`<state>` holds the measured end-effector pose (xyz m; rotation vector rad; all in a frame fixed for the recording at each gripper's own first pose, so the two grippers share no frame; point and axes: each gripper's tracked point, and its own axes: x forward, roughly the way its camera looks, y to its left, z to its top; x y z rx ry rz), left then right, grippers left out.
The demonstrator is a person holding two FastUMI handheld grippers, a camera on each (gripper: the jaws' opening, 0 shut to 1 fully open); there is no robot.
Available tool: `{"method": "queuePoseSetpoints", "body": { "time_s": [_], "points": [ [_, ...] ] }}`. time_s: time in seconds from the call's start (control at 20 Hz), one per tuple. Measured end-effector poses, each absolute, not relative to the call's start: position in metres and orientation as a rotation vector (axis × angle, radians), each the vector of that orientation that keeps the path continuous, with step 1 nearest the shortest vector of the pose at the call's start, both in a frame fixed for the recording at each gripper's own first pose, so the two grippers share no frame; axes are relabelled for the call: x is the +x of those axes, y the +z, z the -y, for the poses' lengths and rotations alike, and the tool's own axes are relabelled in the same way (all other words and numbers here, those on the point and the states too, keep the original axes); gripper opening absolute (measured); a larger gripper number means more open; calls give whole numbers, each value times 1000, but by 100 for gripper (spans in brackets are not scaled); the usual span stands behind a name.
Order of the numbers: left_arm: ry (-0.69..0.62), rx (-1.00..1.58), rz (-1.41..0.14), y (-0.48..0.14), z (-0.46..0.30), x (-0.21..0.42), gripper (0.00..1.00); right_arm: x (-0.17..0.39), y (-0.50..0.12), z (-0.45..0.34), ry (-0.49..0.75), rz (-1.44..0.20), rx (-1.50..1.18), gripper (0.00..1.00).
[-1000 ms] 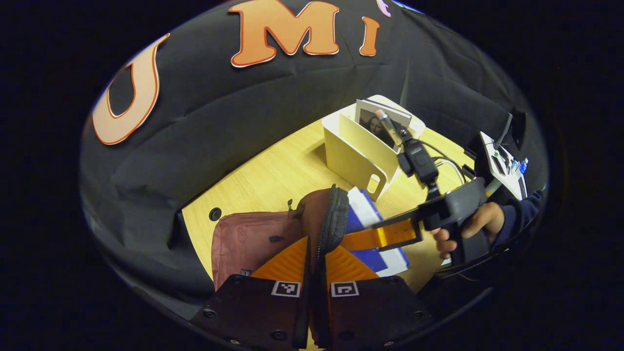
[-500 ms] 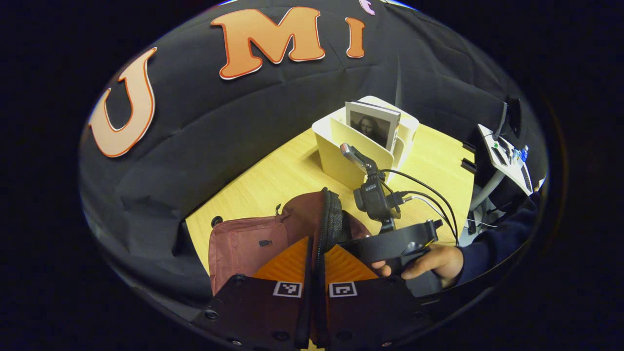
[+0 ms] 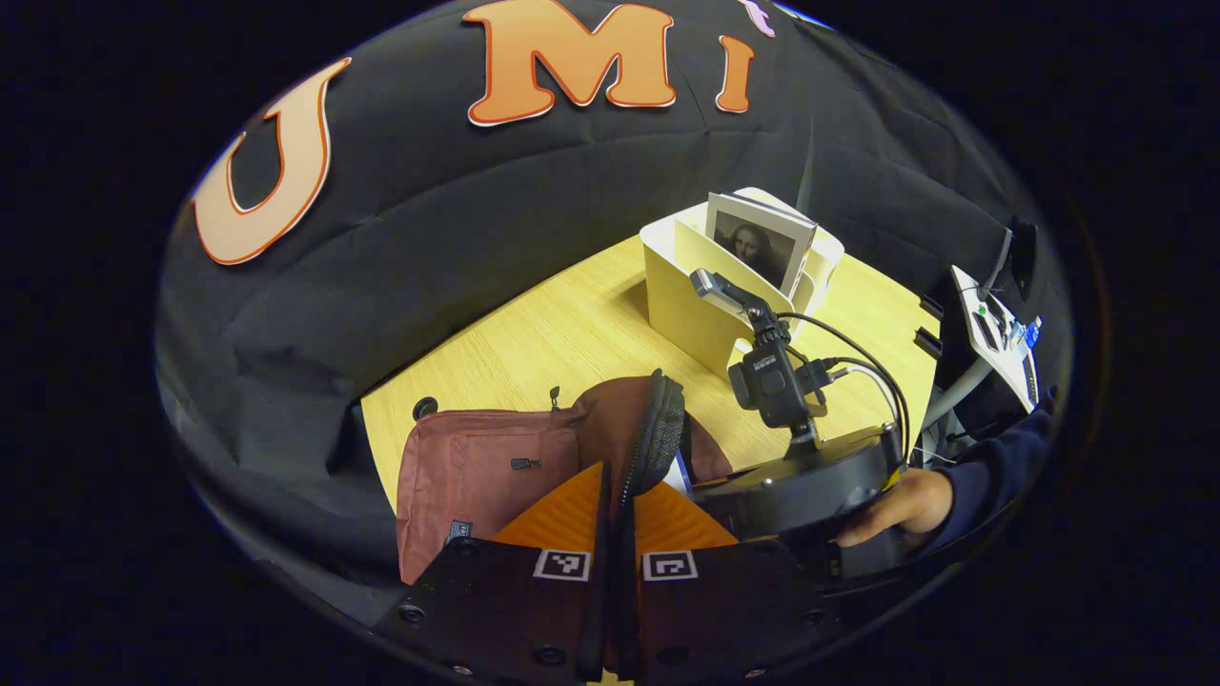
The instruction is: Open the schoolbag, grab two books from the bookshelf and put them into the schoolbag.
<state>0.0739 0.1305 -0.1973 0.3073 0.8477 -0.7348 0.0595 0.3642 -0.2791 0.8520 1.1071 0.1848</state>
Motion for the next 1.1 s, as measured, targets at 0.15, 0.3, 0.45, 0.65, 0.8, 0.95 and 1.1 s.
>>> {"method": "queuePoseSetpoints", "body": {
  "time_s": [0.15, 0.3, 0.45, 0.65, 0.8, 0.95, 1.1],
  "points": [
    [-738, 310, -838, -198, -128, 79, 6, 44, -281, -341, 204, -1152, 739, 98],
    [-731, 295, -847, -203, -128, 82, 6, 33, -265, -312, 255, -1133, 632, 98],
    [-729, 286, -859, -208, -128, 82, 6, 31, -250, -275, 245, -1116, 537, 98],
    [-726, 262, -880, -218, -125, 82, 6, 23, -240, -219, 194, -1133, 461, 98],
    [-721, 248, -900, -226, -123, 82, 6, 20, -224, -170, 140, -1131, 396, 98],
    [-716, 248, -915, -233, -120, 82, 6, 23, -201, -120, 100, -1125, 322, 98],
    [-709, 246, -930, -237, -116, 83, 6, 33, -175, -83, 82, -1104, 267, 98]
  ]
}}
